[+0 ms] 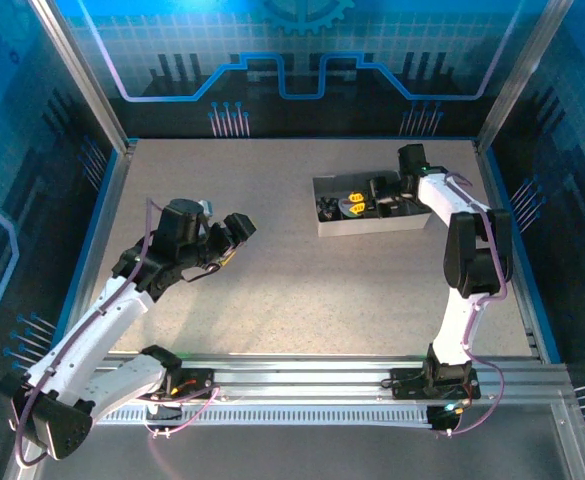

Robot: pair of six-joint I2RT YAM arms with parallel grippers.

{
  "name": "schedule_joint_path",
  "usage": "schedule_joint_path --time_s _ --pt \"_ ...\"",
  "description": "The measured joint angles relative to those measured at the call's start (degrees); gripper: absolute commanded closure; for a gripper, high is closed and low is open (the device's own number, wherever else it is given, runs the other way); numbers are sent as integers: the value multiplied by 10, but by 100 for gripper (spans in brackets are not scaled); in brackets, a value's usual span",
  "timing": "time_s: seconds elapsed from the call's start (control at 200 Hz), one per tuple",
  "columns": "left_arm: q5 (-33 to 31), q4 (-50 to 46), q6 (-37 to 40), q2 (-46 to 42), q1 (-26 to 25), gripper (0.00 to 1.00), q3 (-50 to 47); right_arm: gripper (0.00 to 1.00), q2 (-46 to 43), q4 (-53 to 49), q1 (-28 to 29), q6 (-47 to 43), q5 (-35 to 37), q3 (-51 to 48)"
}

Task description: Roll the socks

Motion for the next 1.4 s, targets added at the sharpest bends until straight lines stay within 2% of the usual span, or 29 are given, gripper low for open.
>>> schedule_joint_path --time_s 0.19,0.29,0.54,0.62,0.795,0.916,1.071,1.396 --pt "0 0 0 -1 0 17 0 62 7 -49 0 -20 37 31" --pt "0 0 0 -3 0 17 0 54 7 -80 0 -29 61 53" --pt "0 0 0 -3 0 17 0 49 5 -129 1 -50 101 99" --pt "0 0 0 -3 0 17 0 45 -7 -140 3 -62 122 104" --pt "0 0 0 -3 0 17 0 46 -31 -155 15 -98 146 123" --pt "0 0 0 -3 0 17 0 57 -31 -155 30 -120 158 132" --pt "0 0 0 -3 0 17 0 62 -30 -155 50 -140 170 132" --pt "0 0 0 -3 0 17 0 64 9 -153 53 -179 190 136"
